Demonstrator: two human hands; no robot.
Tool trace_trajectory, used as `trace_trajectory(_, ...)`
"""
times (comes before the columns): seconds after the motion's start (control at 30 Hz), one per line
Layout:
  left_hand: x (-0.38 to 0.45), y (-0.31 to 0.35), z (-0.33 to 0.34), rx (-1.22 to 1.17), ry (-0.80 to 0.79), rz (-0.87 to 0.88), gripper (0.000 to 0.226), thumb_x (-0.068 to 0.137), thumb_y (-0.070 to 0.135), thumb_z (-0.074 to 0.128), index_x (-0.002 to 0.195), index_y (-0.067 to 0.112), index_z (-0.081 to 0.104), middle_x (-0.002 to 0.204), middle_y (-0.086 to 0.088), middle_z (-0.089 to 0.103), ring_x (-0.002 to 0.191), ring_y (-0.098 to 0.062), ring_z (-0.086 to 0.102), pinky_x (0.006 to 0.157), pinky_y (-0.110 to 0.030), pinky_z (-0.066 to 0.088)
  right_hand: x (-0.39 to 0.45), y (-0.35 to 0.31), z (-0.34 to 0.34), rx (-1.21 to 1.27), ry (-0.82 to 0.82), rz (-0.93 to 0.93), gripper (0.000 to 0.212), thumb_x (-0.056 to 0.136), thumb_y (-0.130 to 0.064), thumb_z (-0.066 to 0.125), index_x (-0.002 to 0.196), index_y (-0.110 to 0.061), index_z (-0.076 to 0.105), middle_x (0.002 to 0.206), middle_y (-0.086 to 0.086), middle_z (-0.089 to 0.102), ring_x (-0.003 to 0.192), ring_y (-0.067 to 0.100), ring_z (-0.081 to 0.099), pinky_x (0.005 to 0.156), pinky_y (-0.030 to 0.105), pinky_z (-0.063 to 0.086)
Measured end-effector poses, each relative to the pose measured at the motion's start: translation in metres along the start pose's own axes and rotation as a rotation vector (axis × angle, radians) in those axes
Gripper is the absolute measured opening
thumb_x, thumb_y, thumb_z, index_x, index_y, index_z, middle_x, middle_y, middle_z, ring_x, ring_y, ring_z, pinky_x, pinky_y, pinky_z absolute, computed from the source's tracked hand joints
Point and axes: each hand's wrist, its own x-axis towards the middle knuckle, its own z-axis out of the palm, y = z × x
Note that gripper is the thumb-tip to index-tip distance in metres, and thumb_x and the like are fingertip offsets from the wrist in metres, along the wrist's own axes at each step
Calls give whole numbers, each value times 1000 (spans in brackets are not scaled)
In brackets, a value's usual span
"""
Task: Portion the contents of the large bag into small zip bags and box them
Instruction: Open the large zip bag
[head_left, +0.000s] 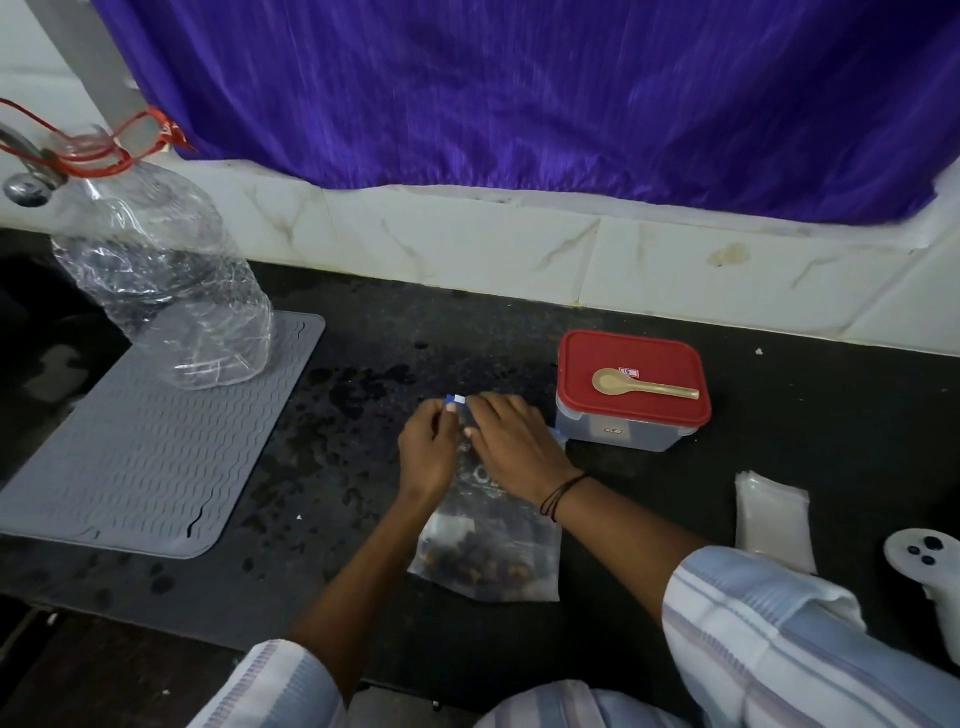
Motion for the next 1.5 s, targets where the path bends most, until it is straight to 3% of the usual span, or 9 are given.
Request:
trace_trajectory(0.1, -3, 7, -5, -62, -7, 64, 20, 104, 20, 51, 91, 11, 64, 84, -9, 67, 73, -23, 62, 65, -34, 50, 11, -2, -10, 100, -7, 0, 40, 103, -30, 40, 138, -12, 44, 131, 9, 54, 113, 31, 51, 89, 46, 44)
trace_trajectory(0.27, -12, 23, -12, -161, -16, 154, 25, 106, 20, 47, 90, 10, 63, 84, -15, 63, 73, -16, 55, 66, -36, 47, 17, -3, -27, 311, -49, -53, 37, 104, -33, 37, 136, -18, 45, 128, 6, 57, 110, 25, 55, 86, 43, 48)
trace_trajectory(0.37, -17, 30, -18, -190, -14, 200, 31, 107, 21, 45, 85, 8, 62, 79, -16, 60, 69, -20, 52, 64, -39, 44, 18, -8, -41, 344, -31, -103, 24, 104, -33, 37, 116, -18, 52, 106, 2, 60, 87, 19, 57, 70, 43, 49)
trace_trajectory(0.43, -20, 33, -22, -196, -4, 212, 32, 107, 21, 45, 86, 10, 65, 80, -14, 64, 71, -30, 56, 66, -40, 47, 18, -12, -48, 299, -4, -120, 19, 103, -30, 41, 105, -15, 52, 94, 3, 59, 75, 21, 55, 63, 45, 48)
trace_trajectory(0.57, -31, 37, -24, -155, 70, 214, 30, 107, 19, 45, 86, 13, 66, 79, 2, 67, 72, -11, 60, 66, -29, 49, 14, -20, -56, 135, 68, -190, 17, 101, -27, 46, 98, -12, 51, 83, 6, 59, 61, 26, 51, 51, 42, 44)
trace_trajectory(0.73, -47, 44, -21, -156, 137, 224, 29, 107, 23, 45, 86, 15, 64, 78, 1, 67, 70, -13, 61, 65, -30, 51, -1, -25, -64, 39, 172, -245, 20, 101, -29, 42, 95, -12, 50, 74, 3, 57, 48, 22, 42, 40, 31, 32)
trace_trajectory(1.1, -62, 45, -42, -216, 284, 177, 34, 108, 20, 41, 76, 9, 49, 70, 1, 47, 64, -8, 41, 60, -26, 39, -54, 19, -76, -69, 201, -241, 16, 98, -26, 41, 90, -16, 52, 69, -3, 54, 47, 17, 42, 37, 35, 36)
trace_trajectory(1.27, -75, 58, -54, -284, 204, 117, 29, 105, 14, 47, 80, 2, 57, 72, -4, 51, 65, -12, 45, 59, -24, 40, -70, 33, -83, -66, 209, -268, 16, 95, -20, 43, 87, -14, 56, 70, -1, 52, 49, 17, 41, 39, 35, 36)
trace_trajectory(1.5, -54, 100, -73, 460, -177, 571, 15, 96, 31, 64, 90, 21, 73, 84, 11, 70, 74, -4, 64, 65, -26, 53, -80, 30, -87, -42, 159, -312, 20, 94, -16, 39, 95, -11, 59, 80, 2, 54, 52, 17, 43, 40, 36, 40)
